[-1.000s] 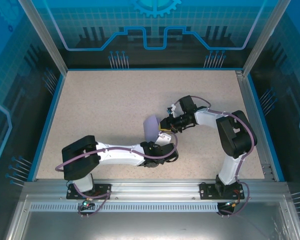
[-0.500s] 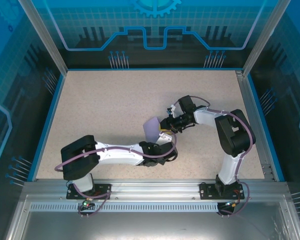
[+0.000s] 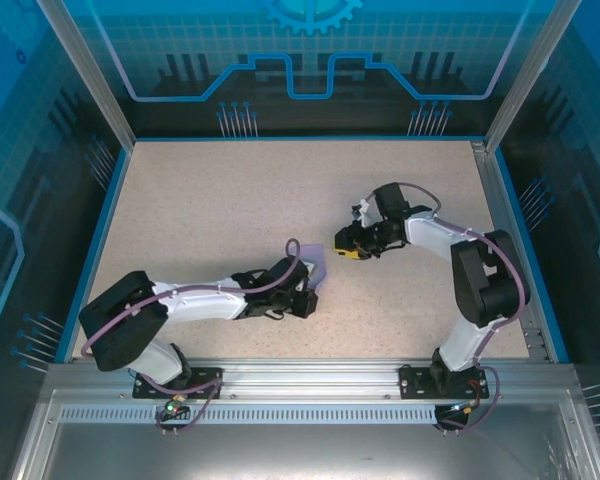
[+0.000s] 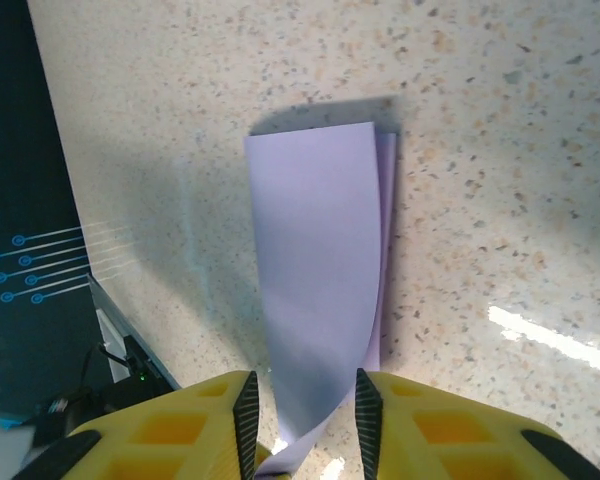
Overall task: Fold a paper plane with a square sheet of paper (pick it up from the middle)
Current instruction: Third fold the triangle at the center of the table.
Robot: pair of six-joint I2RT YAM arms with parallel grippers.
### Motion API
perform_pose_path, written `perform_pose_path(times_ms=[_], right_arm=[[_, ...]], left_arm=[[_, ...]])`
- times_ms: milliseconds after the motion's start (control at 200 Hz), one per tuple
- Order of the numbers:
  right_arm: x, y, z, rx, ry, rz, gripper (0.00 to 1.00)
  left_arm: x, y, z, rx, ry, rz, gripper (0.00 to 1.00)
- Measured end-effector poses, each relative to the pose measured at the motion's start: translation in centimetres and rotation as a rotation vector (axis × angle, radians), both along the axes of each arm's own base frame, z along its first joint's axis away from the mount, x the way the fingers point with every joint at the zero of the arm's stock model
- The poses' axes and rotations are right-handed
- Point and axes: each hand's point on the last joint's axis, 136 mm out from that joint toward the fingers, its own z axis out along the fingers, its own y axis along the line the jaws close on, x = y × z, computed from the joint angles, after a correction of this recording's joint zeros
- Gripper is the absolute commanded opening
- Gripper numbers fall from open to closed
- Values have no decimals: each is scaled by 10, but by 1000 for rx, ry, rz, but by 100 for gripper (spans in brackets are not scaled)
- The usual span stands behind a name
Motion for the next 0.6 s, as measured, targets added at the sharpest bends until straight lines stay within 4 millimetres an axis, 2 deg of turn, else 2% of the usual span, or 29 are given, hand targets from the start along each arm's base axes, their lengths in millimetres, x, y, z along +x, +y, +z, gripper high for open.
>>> perform_pose_path(times_ms=[175,305,390,465,600], right_arm=[[-7,10,2,8,-10,40,23],[-13,31,-2,-3,-5,108,22],[-15,45,-8,-16,-1,148,17],[-17,53,-15,-30,8,168,21],[-18,49,-24,-66,21,157,22]], left_arm=[[-1,1,3,-93,64,-13,15],[-4,-3,6,-132,91,-35,15],[-6,-4,7,-141,102,-43,16],[-6,-3,6,-143,108,-41,17],[-6,-1,6,-140,110,-37,19]])
